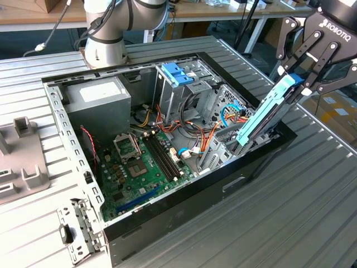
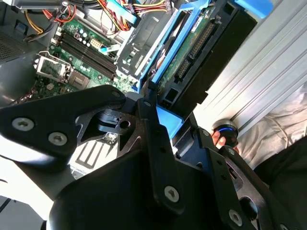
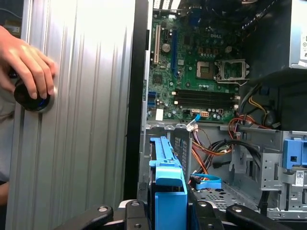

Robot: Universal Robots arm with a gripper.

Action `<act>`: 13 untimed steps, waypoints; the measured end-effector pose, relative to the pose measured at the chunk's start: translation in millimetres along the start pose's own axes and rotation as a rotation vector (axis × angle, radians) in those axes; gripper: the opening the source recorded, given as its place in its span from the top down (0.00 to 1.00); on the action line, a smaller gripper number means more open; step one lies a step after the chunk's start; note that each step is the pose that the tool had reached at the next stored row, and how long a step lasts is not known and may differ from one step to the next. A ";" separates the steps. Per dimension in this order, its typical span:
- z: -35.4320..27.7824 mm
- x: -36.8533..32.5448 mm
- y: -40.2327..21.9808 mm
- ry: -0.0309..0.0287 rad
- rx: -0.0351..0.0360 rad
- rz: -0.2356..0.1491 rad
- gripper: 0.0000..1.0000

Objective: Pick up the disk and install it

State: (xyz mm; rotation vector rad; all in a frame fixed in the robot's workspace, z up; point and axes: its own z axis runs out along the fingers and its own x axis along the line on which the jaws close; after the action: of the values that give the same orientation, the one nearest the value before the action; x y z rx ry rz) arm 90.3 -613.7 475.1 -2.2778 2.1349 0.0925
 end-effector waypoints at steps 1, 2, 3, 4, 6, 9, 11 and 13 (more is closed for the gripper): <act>0.7 0.1 0.0 0.0002 -0.0001 0.000 0.63; 1.5 0.0 0.0 0.0005 0.0000 0.000 0.63; 2.0 -0.2 -0.1 0.0008 -0.0001 0.000 0.63; 2.7 -1.0 -0.2 0.0008 -0.0001 0.000 0.63; 3.7 -5.2 -0.5 0.0007 0.0000 0.000 0.63; 4.6 -11.0 -0.9 0.0008 -0.0001 0.000 0.63; 5.5 -15.7 -1.2 0.0006 0.0000 0.000 0.63; 6.4 -19.7 -1.4 0.0006 0.0000 0.000 0.63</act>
State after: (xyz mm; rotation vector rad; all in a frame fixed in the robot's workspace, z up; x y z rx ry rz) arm 90.2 -593.6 469.8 -2.2781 2.1352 0.0919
